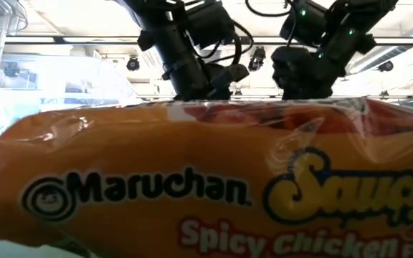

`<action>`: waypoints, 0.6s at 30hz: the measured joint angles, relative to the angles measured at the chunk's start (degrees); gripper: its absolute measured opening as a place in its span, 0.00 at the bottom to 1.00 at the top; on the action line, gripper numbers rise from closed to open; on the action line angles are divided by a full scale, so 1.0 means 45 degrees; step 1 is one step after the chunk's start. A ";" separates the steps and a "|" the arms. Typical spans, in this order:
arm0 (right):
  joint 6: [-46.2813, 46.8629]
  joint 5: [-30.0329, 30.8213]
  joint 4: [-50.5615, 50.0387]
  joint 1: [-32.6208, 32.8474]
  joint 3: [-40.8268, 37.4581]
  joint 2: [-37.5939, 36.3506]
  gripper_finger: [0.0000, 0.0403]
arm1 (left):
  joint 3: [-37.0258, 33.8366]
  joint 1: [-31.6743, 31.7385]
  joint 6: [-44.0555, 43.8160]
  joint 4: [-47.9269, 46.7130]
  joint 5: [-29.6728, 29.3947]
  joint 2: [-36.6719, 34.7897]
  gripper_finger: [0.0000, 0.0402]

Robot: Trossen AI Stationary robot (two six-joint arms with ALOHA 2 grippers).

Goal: Sort Maruchan noodles
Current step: Put the middle yellow noodle pack into the bottom transparent bin

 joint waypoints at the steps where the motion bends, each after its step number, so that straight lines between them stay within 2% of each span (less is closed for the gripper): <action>1: -0.0133 0.0062 0.0137 -0.0004 -0.0031 0.0155 0.29 | -0.0161 0.0041 -0.0157 0.0129 0.0002 0.0000 0.35; 7: -0.0333 0.0580 0.0380 -0.0302 -0.0091 0.0872 0.30 | -0.1054 0.0238 -0.1124 0.0521 -0.0002 0.0004 0.35; 14: -0.0751 0.0510 0.0409 -0.0643 -0.0042 0.0458 0.34 | -0.1362 0.0214 -0.1540 0.0662 -0.0004 -0.0024 0.35; 18: -0.0407 -0.0540 0.0454 -0.0980 -0.0052 0.0495 0.35 | -0.1330 0.0204 -0.1414 0.0659 -0.0047 -0.0019 0.35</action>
